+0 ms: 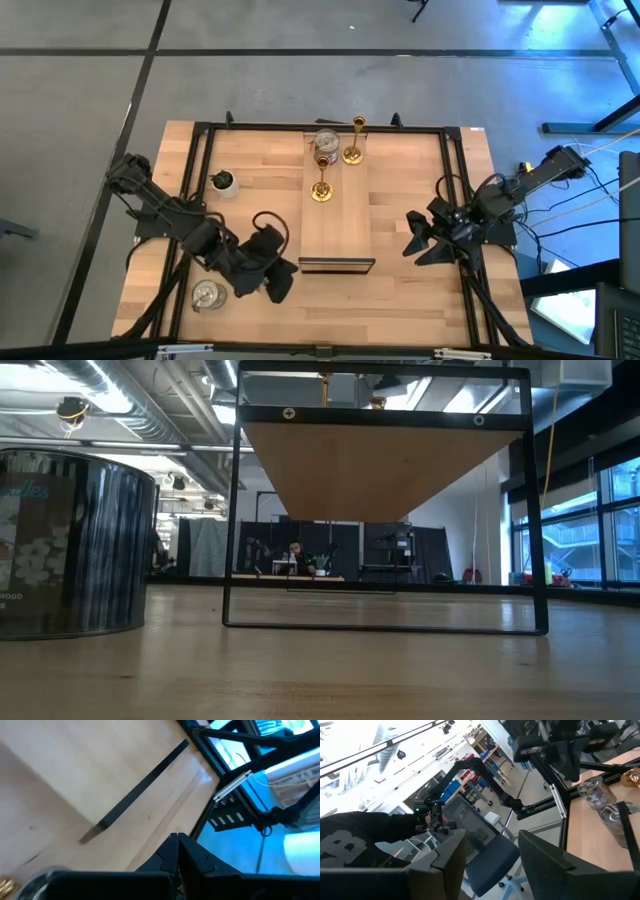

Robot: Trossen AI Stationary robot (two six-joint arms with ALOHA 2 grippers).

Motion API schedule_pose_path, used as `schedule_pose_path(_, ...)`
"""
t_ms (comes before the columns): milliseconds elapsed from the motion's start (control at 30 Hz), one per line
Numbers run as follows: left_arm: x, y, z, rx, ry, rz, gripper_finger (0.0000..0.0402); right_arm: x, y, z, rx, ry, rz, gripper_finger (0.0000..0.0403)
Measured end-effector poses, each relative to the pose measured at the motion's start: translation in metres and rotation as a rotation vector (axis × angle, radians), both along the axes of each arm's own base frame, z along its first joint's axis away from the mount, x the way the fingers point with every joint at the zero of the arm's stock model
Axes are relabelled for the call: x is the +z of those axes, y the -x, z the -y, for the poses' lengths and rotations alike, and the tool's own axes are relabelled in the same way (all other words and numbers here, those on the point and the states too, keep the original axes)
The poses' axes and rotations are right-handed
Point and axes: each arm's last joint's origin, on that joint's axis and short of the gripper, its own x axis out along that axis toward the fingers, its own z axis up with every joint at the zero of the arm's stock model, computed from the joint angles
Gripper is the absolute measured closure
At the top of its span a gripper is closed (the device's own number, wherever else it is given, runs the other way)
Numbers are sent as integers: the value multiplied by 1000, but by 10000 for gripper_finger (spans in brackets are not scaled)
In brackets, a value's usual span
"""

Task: Pick & Place candle stick holders
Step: Put the right scented candle on the shelf

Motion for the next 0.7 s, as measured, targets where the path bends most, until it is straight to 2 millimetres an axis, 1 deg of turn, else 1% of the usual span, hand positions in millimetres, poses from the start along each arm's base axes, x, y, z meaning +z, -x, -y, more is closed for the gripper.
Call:
schedule_pose_path(100,-3,10,7,40,-10,-21,400,0,2,-3,-21,11,7,221)
schedule_pose_path(167,-7,20,12,76,-27,-48,400,0,3,-5,-61,9,8,221)
schedule_pose_path(267,-14,42,22,192,-69,-35,400,1,5,-7,-124,1,10,221)
schedule_pose_path(367,-24,69,32,307,-118,22,400,0,7,-11,-178,0,5,221)
schedule_pose_path(433,-33,82,37,355,-124,57,400,-1,7,-13,-223,5,-4,221)
schedule_pose_path(533,-51,97,45,352,-113,5,400,-5,4,-18,-309,17,-22,221)
schedule_pose_path(633,-68,104,51,309,-112,-117,400,-10,-1,-24,-367,23,-34,221)
schedule_pose_path(700,-78,107,53,293,-133,-158,400,-12,-5,-28,-392,27,-38,221)
